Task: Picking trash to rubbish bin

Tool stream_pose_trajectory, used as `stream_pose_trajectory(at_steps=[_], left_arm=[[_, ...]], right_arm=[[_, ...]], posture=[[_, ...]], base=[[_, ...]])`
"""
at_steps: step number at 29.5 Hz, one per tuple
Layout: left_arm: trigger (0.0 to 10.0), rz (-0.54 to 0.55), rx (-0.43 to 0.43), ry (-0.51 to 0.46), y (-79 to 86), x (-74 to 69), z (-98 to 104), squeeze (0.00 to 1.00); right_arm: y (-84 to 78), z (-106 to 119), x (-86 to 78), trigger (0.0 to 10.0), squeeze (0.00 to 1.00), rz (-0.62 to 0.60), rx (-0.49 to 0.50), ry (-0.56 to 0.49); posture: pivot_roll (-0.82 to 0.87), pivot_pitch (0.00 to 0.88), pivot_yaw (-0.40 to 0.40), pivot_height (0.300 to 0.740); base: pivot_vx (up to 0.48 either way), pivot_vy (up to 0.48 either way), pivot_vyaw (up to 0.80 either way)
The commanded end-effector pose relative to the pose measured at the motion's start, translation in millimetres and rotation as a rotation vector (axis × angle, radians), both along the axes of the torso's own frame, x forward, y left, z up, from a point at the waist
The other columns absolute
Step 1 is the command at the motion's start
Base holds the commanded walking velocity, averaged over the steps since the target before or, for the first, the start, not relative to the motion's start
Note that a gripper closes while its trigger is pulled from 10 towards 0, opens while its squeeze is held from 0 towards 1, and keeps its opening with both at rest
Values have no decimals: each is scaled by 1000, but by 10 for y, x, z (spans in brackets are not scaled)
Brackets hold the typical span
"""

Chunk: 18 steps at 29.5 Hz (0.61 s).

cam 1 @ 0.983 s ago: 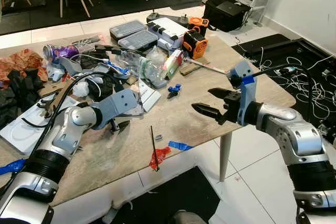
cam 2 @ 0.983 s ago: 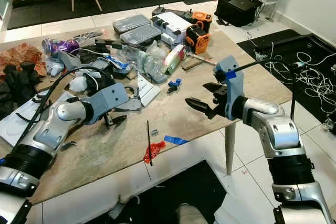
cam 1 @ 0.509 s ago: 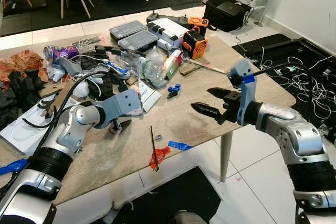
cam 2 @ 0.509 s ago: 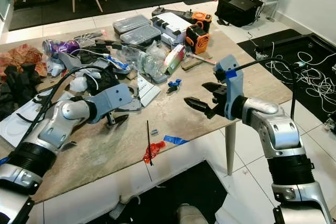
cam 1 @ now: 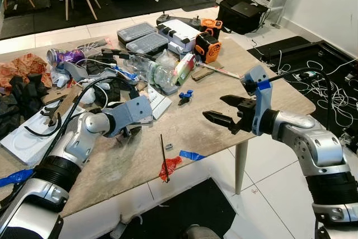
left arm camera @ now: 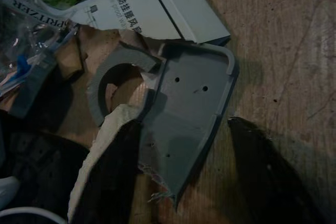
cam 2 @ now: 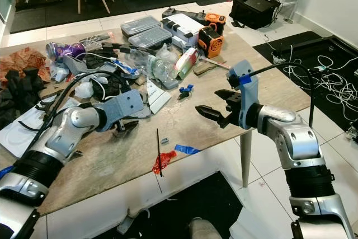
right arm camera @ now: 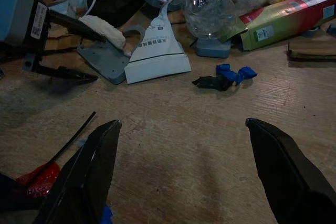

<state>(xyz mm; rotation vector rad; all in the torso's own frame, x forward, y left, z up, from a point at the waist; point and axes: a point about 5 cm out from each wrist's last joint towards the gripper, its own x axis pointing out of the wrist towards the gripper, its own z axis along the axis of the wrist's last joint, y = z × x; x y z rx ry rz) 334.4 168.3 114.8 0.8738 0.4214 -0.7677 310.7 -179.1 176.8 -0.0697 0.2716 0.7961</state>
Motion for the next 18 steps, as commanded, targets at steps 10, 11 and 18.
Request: stream_pose_trajectory(at_steps=[10, 11, 18], left_arm=[[0, 10, 22, 40, -23, -7, -113, 0], [0, 12, 20, 41, -22, -7, -120, 0], [0, 17, 6, 41, -16, -7, -155, 0]], right_arm=[[-24, 11, 10, 10000, 0, -9, 24, -2], [-33, 17, 13, 10000, 0, -12, 26, -6], [-27, 29, 23, 10000, 0, -12, 64, -14]], posture=[[-32, 0, -3, 740], [-33, 0, -5, 740], [-38, 0, -1, 740]], base=[[0, 0, 0], [0, 0, 0], [0, 0, 0]])
